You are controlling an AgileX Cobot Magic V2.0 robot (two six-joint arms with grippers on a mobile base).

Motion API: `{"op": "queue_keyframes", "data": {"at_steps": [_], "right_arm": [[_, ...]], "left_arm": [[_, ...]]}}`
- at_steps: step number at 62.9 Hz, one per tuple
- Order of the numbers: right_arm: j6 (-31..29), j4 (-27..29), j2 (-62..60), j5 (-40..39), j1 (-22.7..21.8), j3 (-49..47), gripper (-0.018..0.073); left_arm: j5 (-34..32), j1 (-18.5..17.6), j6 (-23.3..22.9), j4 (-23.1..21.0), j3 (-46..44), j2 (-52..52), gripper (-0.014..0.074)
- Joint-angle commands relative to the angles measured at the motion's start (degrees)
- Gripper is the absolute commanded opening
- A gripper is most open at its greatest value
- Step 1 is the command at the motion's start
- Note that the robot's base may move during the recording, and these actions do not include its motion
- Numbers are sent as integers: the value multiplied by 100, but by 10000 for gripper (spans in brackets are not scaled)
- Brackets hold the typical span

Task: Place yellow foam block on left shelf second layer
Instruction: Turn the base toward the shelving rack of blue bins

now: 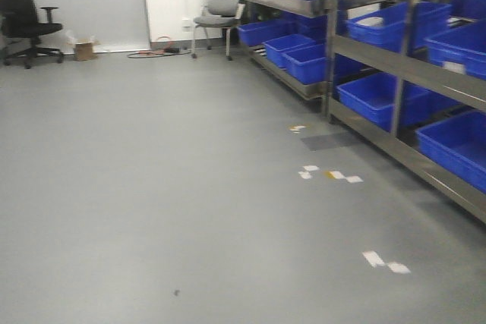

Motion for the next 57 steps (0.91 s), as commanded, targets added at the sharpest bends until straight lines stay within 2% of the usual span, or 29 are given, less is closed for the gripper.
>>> {"op": "queue_keyframes", "data": {"at_steps": [1, 57], "right_arm": [[-47, -33, 50, -541, -47, -170, 428], [-47, -33, 50, -541, -47, -170, 428]], "left_arm": [[-473, 9, -22, -33, 160, -115, 124], [-473, 9, -22, -33, 160, -115, 124]]}}
